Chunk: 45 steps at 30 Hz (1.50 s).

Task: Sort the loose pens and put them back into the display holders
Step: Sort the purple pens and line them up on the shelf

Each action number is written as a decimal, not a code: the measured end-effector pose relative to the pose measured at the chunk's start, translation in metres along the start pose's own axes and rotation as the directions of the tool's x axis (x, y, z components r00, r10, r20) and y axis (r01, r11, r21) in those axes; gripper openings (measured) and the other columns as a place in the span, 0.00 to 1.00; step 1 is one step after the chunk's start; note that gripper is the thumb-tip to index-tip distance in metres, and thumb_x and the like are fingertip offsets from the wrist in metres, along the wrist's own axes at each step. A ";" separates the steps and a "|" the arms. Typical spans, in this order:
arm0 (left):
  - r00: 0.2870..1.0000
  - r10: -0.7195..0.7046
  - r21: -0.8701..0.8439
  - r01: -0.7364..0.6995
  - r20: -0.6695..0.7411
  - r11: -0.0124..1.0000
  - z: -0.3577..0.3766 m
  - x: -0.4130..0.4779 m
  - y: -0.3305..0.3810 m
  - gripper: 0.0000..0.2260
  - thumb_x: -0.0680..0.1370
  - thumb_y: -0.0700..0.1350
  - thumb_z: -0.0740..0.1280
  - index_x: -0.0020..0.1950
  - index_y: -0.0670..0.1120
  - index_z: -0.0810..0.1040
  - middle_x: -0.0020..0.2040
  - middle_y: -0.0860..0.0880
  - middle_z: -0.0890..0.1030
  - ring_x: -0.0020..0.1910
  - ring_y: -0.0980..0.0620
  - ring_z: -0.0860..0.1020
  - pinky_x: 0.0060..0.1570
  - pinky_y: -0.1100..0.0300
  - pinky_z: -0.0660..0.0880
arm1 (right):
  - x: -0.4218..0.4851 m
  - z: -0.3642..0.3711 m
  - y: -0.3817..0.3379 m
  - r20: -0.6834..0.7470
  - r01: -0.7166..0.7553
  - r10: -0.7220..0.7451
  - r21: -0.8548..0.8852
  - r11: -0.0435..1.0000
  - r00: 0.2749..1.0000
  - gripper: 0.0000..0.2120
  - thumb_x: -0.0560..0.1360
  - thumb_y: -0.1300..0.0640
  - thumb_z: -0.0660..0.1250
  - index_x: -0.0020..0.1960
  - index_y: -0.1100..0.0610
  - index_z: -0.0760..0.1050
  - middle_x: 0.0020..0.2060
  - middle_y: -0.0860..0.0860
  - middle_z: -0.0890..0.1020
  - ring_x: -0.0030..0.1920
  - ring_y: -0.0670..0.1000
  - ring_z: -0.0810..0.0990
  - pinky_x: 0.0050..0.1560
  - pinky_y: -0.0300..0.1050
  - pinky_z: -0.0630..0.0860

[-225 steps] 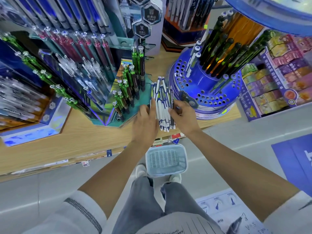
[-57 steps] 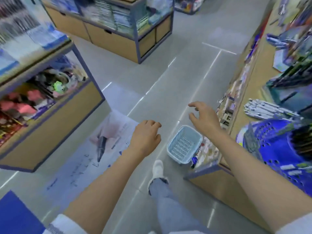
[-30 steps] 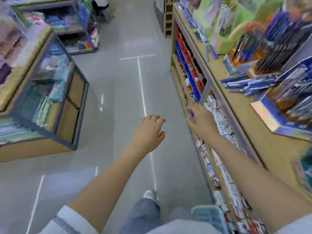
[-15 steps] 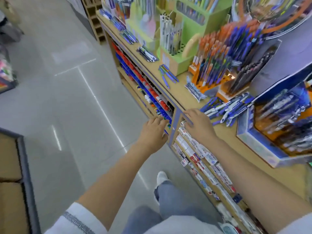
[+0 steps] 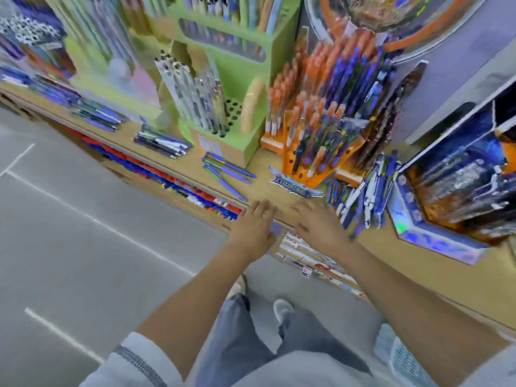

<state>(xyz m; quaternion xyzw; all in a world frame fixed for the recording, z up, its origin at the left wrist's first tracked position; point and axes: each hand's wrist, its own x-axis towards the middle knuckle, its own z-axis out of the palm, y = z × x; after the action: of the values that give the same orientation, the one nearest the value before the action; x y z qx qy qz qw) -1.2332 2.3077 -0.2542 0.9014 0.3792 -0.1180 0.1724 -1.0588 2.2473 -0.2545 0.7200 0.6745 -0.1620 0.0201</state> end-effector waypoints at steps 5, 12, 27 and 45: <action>0.976 0.166 -0.121 -0.183 -0.138 0.976 -0.010 0.007 -0.040 0.19 0.75 0.43 0.59 0.64 0.44 0.76 0.66 0.41 0.74 0.63 0.39 0.73 0.57 0.46 0.73 | 0.017 0.002 -0.025 -0.059 -0.181 0.182 0.028 0.983 0.981 0.20 0.76 0.51 0.64 0.68 0.51 0.71 0.64 0.51 0.74 0.66 0.54 0.70 0.64 0.50 0.62; 0.941 0.004 -0.097 -0.039 -0.340 0.994 -0.023 0.013 -0.114 0.16 0.65 0.37 0.70 0.53 0.42 0.77 0.50 0.41 0.77 0.46 0.38 0.75 0.40 0.48 0.75 | 0.062 -0.004 -0.083 -0.170 -0.024 0.073 0.277 0.961 0.983 0.21 0.72 0.47 0.61 0.61 0.56 0.76 0.56 0.53 0.78 0.55 0.57 0.78 0.52 0.51 0.75; 0.938 0.028 -0.249 -0.121 -0.345 0.961 -0.019 0.027 -0.158 0.16 0.69 0.36 0.69 0.57 0.39 0.76 0.51 0.42 0.77 0.50 0.40 0.73 0.49 0.48 0.74 | 0.129 -0.004 -0.125 -0.023 -0.189 0.193 0.124 0.974 0.981 0.16 0.74 0.54 0.65 0.60 0.57 0.70 0.55 0.54 0.74 0.55 0.57 0.75 0.46 0.51 0.72; 0.923 -0.334 -0.966 0.236 0.189 0.106 -0.036 0.027 -0.157 0.10 0.80 0.46 0.64 0.47 0.40 0.79 0.41 0.43 0.83 0.41 0.44 0.81 0.48 0.48 0.80 | 0.117 -0.004 -0.136 0.161 -0.098 -0.009 0.649 0.755 0.987 0.11 0.72 0.52 0.73 0.47 0.57 0.76 0.31 0.49 0.75 0.29 0.45 0.68 0.30 0.36 0.63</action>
<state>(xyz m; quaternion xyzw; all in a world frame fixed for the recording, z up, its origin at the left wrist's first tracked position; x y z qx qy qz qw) -1.3252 2.4419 -0.2658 0.4909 0.5369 0.1568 0.6680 -1.1862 2.3736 -0.2555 0.6827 0.5543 -0.4419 -0.1770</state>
